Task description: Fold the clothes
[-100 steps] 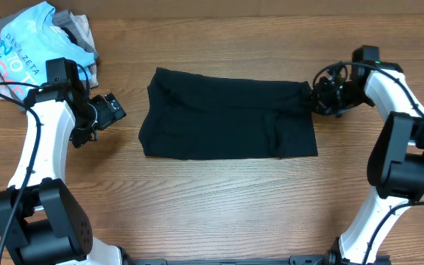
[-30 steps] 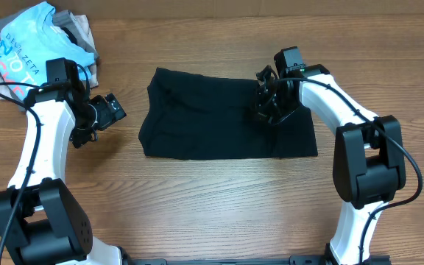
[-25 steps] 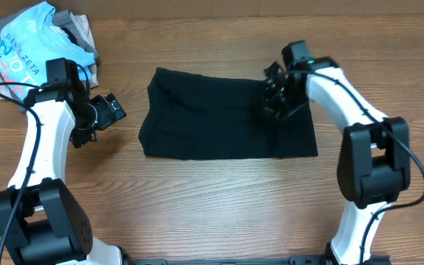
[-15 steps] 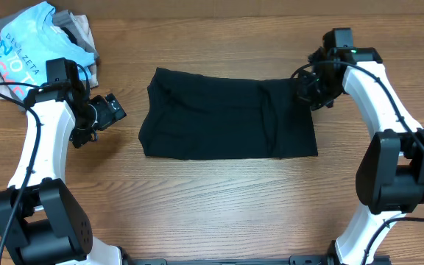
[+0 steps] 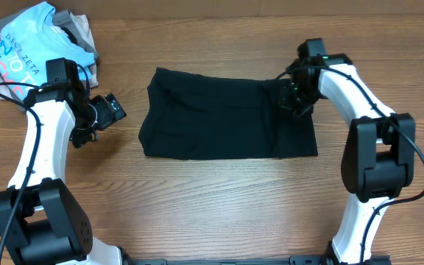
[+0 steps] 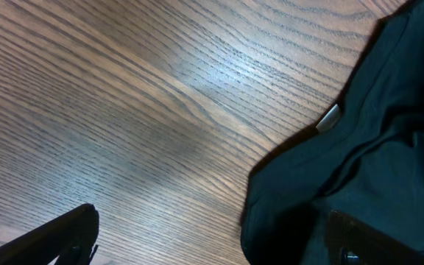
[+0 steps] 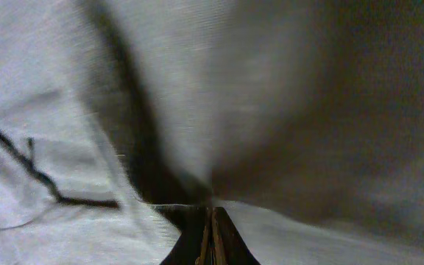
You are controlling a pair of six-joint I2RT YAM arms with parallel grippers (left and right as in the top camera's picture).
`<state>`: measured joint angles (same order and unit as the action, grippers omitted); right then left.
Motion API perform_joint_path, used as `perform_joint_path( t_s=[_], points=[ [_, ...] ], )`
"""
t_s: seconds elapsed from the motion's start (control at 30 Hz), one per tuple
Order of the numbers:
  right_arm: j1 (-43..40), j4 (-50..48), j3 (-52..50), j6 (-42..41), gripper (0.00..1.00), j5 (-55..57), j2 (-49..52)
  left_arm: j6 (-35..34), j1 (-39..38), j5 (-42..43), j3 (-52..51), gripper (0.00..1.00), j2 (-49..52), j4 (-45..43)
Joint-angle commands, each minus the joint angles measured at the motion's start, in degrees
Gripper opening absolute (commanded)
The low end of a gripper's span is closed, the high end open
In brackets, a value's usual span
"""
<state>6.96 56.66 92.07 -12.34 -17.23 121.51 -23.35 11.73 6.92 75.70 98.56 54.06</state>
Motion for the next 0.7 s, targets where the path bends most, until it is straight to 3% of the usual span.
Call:
perform_joint_path(
  t_s=[0.0,0.33,0.6,0.67],
  points=[
    [2.3,-0.8,-0.2,0.1,0.04,-1.3,0.4,1.5,0.2,0.6,0.5,1.00,-0.8,0.1],
    [7.8,-3.4,0.2,-2.7,0.04,-3.3,1.0,1.5,0.2,0.6,0.5,1.00,-0.8,0.1],
    [3.3,4.9,5.6,-2.7,0.04,3.8,-4.9,1.5,0.2,0.6,0.5,1.00,-0.8,0.1],
    [1.1,6.2,5.8,-2.7,0.14,7.6,-6.8,1.5,0.2,0.6,0.5,1.00,-0.8,0.1]
  ],
)
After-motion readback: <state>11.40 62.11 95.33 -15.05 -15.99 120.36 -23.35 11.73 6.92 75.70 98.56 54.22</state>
